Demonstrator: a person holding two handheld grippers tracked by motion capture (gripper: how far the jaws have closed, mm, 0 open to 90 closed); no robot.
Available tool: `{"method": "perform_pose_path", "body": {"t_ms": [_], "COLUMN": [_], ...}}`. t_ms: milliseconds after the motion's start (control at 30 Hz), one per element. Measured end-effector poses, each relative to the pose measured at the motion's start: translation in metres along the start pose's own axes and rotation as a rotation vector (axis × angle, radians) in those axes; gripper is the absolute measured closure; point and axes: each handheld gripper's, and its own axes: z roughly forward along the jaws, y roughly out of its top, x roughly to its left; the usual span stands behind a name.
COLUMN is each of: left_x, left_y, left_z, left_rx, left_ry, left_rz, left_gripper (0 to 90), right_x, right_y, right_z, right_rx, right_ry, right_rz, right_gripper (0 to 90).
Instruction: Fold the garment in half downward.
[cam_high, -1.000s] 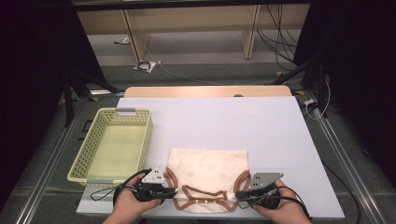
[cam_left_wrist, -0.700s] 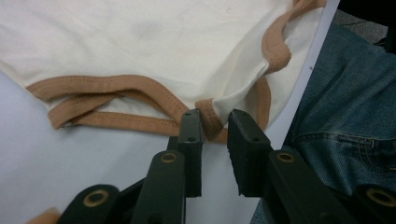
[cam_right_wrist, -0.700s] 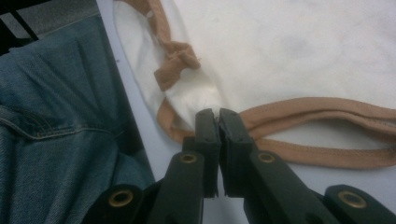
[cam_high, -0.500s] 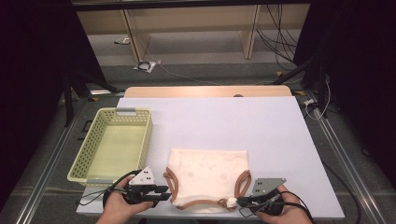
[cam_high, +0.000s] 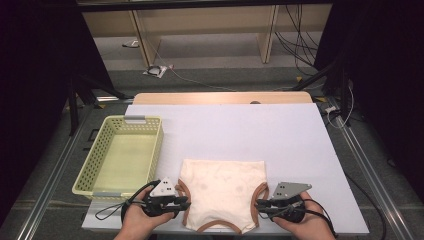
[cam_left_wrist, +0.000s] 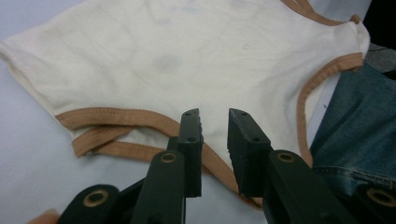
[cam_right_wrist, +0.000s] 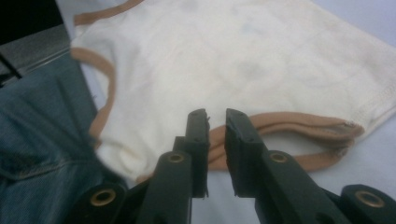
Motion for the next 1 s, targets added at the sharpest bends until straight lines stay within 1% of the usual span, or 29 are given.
{"method": "perform_pose_path", "body": {"t_ms": [67,100,167,233,300,367,400,467,500,600,700,767,833,900,1000], "left_x": [0.001,0.002,0.003,0.003,0.004,0.004,0.005,0.005,0.006,0.006,0.005,0.004,0.003,0.003,0.003], "left_y": [-0.001,-0.002,-0.003,-0.003,-0.003,-0.004,-0.004,-0.005,-0.006,-0.007,-0.008,-0.008,-0.008,-0.008,-0.009], "left_z": [0.000,-0.001,-0.002,-0.004,-0.006,-0.008,-0.008,-0.009,-0.009,-0.008,-0.008,-0.008,-0.008,-0.008,-0.008], "left_rx": [-0.015,-0.027,-0.056,-0.083,-0.103,-0.122,-0.130,-0.130,-0.130,-0.129,-0.132,-0.128,-0.128,-0.124,-0.126], "left_ry": [0.029,0.040,0.053,0.058,0.058,0.056,0.053,0.063,0.068,0.078,0.087,0.089,0.095,0.100,0.104], "left_rz": [0.001,0.000,-0.001,-0.005,-0.014,-0.019,-0.024,-0.038,-0.039,-0.037,-0.034,-0.032,-0.031,-0.025,-0.027], "left_gripper": [73.5,72.3,67.3,59.8,51.3,42.1,38.9,29.9,25.5,17.7,14.9,10.4,6.6,5.4,5.4], "right_x": [-0.002,-0.004,-0.008,-0.013,-0.016,-0.016,-0.015,-0.015,-0.015,-0.016,-0.016,-0.016,-0.017,-0.017,-0.017], "right_y": [0.003,0.005,0.009,0.013,0.014,0.014,0.014,0.014,0.014,0.015,0.016,0.015,0.015,0.015,0.014], "right_z": [0.006,0.008,0.011,0.014,0.017,0.019,0.020,0.020,0.020,0.019,0.019,0.019,0.020,0.020,0.019], "right_rx": [-0.013,-0.030,-0.060,-0.098,-0.132,-0.156,-0.158,-0.165,-0.171,-0.193,-0.210,-0.210,-0.207,-0.198,-0.200], "right_ry": [-0.030,-0.052,-0.080,-0.095,-0.098,-0.113,-0.116,-0.131,-0.134,-0.147,-0.158,-0.158,-0.161,-0.160,-0.160], "right_rz": [0.014,0.022,0.053,0.072,0.085,0.086,0.092,0.097,0.103,0.098,0.104,0.115,0.113,0.115,0.118], "right_gripper": [75.4,73.0,68.6,62.0,56.4,52.3,50.2,45.8,45.4,42.4,39.9,38.7,38.5,38.2,38.0]}}
